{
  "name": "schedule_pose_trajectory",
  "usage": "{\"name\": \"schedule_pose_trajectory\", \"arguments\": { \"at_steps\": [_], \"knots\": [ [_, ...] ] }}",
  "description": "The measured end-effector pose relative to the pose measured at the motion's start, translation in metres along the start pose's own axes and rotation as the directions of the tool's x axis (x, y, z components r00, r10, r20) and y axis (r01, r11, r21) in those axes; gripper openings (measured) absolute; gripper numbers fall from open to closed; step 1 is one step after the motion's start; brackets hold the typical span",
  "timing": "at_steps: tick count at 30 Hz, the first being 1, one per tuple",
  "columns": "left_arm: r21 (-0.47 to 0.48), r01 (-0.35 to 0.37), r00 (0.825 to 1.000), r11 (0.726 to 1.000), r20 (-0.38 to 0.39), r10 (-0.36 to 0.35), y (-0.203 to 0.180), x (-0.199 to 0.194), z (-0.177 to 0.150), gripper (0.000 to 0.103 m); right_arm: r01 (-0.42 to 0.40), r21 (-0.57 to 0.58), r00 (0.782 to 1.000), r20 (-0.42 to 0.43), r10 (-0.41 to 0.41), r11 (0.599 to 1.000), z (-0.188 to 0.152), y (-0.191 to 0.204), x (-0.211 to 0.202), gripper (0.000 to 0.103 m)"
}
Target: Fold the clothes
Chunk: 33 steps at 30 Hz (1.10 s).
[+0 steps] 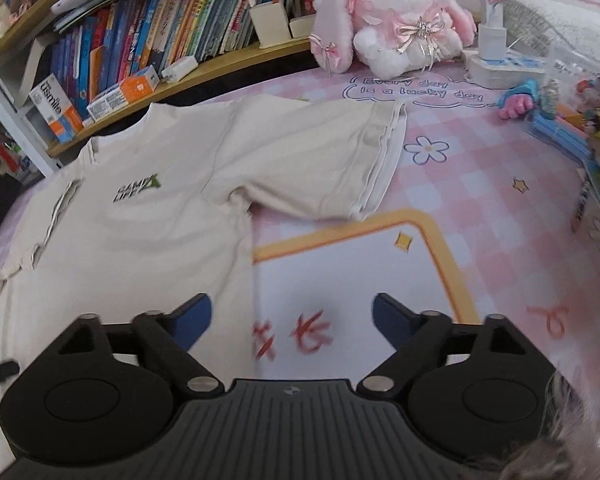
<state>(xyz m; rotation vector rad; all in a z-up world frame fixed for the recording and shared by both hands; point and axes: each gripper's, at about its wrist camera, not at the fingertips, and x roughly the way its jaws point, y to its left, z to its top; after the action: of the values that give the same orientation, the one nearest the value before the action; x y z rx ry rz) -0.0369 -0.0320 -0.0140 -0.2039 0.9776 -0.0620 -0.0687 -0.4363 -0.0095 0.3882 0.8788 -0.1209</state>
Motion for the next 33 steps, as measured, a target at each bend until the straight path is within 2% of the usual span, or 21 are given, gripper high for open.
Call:
{"name": "schedule_pose_trajectory", "arguments": {
  "at_steps": [3,5,7,10,16,22,26,30,32,33],
  "knots": [
    [-0.026,-0.021,1.0,0.999,0.01,0.021,0.0,-0.005,-0.008,0.081,0.001,0.022,1.0,-0.012,-0.001,1.0,0.017,-0.018,0.011,0.073],
    [-0.035,-0.036,0.999,0.999,0.017,0.037,-0.001,-0.007,-0.013,0.086,-0.006,0.057,1.0,-0.029,0.008,0.998,0.025,-0.03,0.019,0.063],
    [-0.043,-0.051,0.999,0.998,0.018,0.051,-0.002,-0.009,-0.016,0.087,-0.015,0.096,0.999,-0.048,0.019,0.995,0.033,-0.042,0.027,0.059],
    [-0.058,-0.067,0.998,0.996,0.01,0.068,-0.004,-0.01,-0.019,0.089,-0.051,0.181,0.997,-0.055,0.062,0.982,0.042,-0.059,0.034,0.056],
    [-0.06,-0.096,0.995,0.994,-0.004,0.095,-0.006,-0.011,-0.021,0.09,-0.101,0.281,0.989,-0.079,0.128,0.954,0.055,-0.075,0.041,0.052],
    [-0.065,-0.107,0.994,0.992,-0.014,0.107,-0.009,-0.009,-0.019,0.092,-0.192,0.42,0.966,-0.082,0.247,0.887,0.043,-0.083,0.041,0.05],
    [-0.054,-0.102,0.995,0.993,-0.022,0.101,-0.01,-0.008,-0.018,0.093,-0.218,0.531,0.962,-0.028,0.273,0.819,0.05,-0.096,0.053,0.047],
    [-0.046,-0.095,0.995,0.994,-0.027,0.094,-0.011,-0.01,-0.02,0.093,-0.257,0.694,0.941,0.021,0.338,0.673,0.052,-0.116,0.07,0.047],
    [-0.054,-0.093,0.995,0.994,-0.026,0.092,-0.01,-0.011,-0.02,0.093,-0.269,0.738,0.929,0.03,0.369,0.618,0.049,-0.118,0.075,0.046],
    [-0.06,-0.094,0.995,0.994,-0.026,0.093,-0.008,-0.011,-0.02,0.093,-0.272,0.747,0.927,0.034,0.373,0.607,0.048,-0.118,0.076,0.046]
  ]
}}
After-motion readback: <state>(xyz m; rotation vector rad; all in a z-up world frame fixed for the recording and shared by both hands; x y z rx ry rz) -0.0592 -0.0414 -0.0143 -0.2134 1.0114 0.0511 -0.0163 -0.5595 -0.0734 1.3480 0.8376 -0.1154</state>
